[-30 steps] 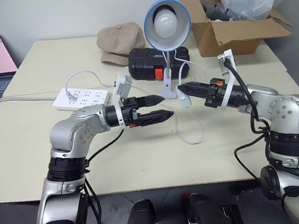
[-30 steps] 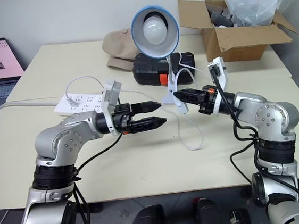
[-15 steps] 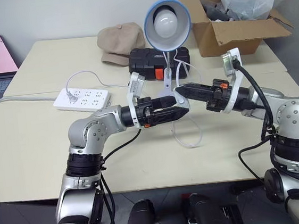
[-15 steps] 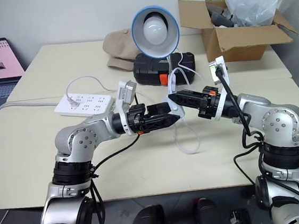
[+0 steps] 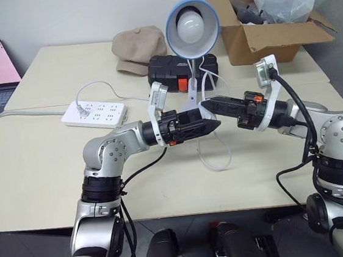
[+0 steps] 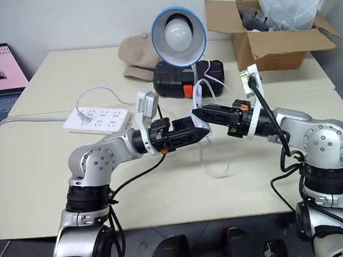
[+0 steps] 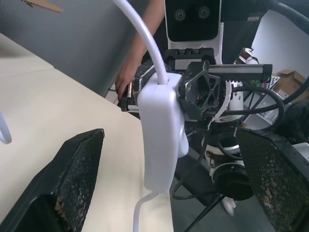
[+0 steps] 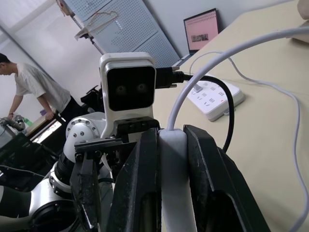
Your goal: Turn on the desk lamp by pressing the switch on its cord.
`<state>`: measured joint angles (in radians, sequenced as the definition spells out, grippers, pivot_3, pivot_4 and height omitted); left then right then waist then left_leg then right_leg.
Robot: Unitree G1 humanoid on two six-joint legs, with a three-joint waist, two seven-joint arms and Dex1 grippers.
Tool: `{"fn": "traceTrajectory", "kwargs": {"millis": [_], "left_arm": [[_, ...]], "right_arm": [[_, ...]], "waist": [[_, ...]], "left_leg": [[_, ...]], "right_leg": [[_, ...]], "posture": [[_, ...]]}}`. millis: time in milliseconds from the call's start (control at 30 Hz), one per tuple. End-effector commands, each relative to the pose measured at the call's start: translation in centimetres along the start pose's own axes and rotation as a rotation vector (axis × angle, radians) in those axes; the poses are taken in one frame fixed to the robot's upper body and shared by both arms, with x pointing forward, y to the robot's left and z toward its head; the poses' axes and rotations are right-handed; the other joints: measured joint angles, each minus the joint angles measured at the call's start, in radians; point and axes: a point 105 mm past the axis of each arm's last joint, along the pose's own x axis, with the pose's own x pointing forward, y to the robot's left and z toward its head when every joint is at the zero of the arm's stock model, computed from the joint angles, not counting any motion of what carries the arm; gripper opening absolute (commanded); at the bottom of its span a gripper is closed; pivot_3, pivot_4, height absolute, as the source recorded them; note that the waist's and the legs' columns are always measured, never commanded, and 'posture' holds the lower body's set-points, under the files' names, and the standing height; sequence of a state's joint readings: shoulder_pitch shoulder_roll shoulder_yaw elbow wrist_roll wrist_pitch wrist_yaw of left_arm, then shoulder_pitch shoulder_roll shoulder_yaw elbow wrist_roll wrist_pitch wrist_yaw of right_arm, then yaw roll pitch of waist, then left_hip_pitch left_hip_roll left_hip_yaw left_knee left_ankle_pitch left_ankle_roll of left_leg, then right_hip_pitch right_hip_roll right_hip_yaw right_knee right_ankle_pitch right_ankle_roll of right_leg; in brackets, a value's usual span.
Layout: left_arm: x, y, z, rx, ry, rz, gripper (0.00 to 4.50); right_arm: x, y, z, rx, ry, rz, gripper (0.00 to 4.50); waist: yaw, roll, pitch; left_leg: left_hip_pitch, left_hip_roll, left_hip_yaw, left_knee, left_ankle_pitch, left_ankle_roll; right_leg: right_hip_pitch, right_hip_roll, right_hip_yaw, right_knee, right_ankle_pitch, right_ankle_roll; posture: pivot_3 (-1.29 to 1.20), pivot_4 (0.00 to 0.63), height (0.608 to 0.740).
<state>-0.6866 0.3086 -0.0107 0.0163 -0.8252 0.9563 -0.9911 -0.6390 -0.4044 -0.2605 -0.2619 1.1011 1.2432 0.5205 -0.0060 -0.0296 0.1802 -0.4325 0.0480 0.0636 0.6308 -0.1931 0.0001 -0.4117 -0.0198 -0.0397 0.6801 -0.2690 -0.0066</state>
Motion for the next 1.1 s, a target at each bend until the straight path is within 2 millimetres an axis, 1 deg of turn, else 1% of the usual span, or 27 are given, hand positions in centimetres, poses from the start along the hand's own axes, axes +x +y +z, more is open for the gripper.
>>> {"fn": "traceTrajectory", "kwargs": {"millis": [33,233,300,333,367,433,500,533,600,933,967,1100], "left_arm": [[0.16,-0.7,0.47,0.008,-0.016,-0.044,4.5],[0.47,-0.93,0.11,0.008,-0.006,-0.062,4.5],[0.56,-0.88,0.09,0.007,-0.009,-0.063,4.16],[0.6,-0.85,0.09,0.006,-0.011,-0.063,4.09],[0.65,-0.82,0.12,0.005,-0.015,-0.063,3.83],[0.75,-0.81,0.15,0.004,-0.019,-0.068,3.56],[0.83,-0.8,0.12,0.004,-0.02,-0.07,3.19],[0.87,-0.81,0.08,0.004,-0.019,-0.071,2.94],[0.92,-0.85,-0.07,0.004,-0.014,-0.075,2.63],[0.86,-0.86,-0.19,0.007,-0.009,-0.077,0.68],[0.85,-0.84,-0.13,0.007,-0.014,-0.078,0.59],[0.83,-0.87,0.01,0.007,-0.024,-0.081,0.54]], "right_arm": [[-0.15,0.98,0.81,-0.038,-0.02,0.03,0.4],[-0.14,1.08,1.04,-0.034,-0.025,0.035,0.4],[-0.11,1.13,1.04,-0.032,-0.025,0.038,0.4],[-0.11,1.15,1.05,-0.031,-0.024,0.039,0.4],[-0.09,1.18,1.04,-0.03,-0.023,0.041,0.4],[-0.04,1.25,1.04,-0.028,-0.023,0.046,0.4],[0.0,1.34,1.03,-0.028,-0.021,0.05,0.4],[0.01,1.4,1.03,-0.027,-0.021,0.052,0.4],[0.07,1.47,1.03,-0.027,-0.02,0.055,0.4],[0.18,1.71,1.12,-0.022,-0.024,0.067,0.4],[0.19,1.73,1.13,-0.022,-0.023,0.068,0.4],[0.16,1.8,1.12,-0.021,-0.021,0.07,0.4]], "waist": [[0.0,0.0,0.0],[0.0,0.0,0.0],[0.0,0.0,0.0],[0.0,0.0,0.0],[0.0,0.0,0.0],[0.0,0.0,0.0],[0.0,0.0,0.0],[0.0,0.0,0.0],[0.0,0.0,0.0],[0.0,0.0,0.0],[0.0,0.0,0.0],[0.0,0.0,0.0]], "left_leg": [[0.0,0.0,0.0,0.0,0.0,0.0],[0.0,0.0,0.0,0.0,0.0,0.0],[0.0,0.0,0.0,0.0,0.0,0.0],[0.0,0.0,0.0,0.0,0.0,0.0],[0.0,0.0,0.0,0.0,0.0,0.0],[0.0,0.0,0.0,0.0,0.0,0.0],[0.0,0.0,0.0,0.0,0.0,0.0],[0.0,0.0,0.0,0.0,0.0,0.0],[0.0,0.0,0.0,0.0,0.0,0.0],[0.0,0.0,0.0,0.0,0.0,0.0],[0.0,0.0,0.0,0.0,0.0,0.0],[0.0,0.0,0.0,0.0,0.0,0.0]], "right_leg": [[0.0,0.0,0.0,0.0,0.0,0.0],[0.0,0.0,0.0,0.0,0.0,0.0],[0.0,0.0,0.0,0.0,0.0,0.0],[0.0,0.0,0.0,0.0,0.0,0.0],[0.0,0.0,0.0,0.0,0.0,0.0],[0.0,0.0,0.0,0.0,0.0,0.0],[0.0,0.0,0.0,0.0,0.0,0.0],[0.0,0.0,0.0,0.0,0.0,0.0],[0.0,0.0,0.0,0.0,0.0,0.0],[0.0,0.0,0.0,0.0,0.0,0.0],[0.0,0.0,0.0,0.0,0.0,0.0],[0.0,0.0,0.0,0.0,0.0,0.0]], "posture": [[0.0,0.15,0.74],[0.0,0.15,0.74],[0.0,0.15,0.74],[0.0,0.15,0.74],[0.0,0.15,0.74],[0.0,0.15,0.74],[0.0,0.15,0.74],[0.0,0.15,0.74],[0.0,0.15,0.74],[0.0,0.15,0.74],[0.0,0.15,0.74],[0.0,0.15,0.74]]}}
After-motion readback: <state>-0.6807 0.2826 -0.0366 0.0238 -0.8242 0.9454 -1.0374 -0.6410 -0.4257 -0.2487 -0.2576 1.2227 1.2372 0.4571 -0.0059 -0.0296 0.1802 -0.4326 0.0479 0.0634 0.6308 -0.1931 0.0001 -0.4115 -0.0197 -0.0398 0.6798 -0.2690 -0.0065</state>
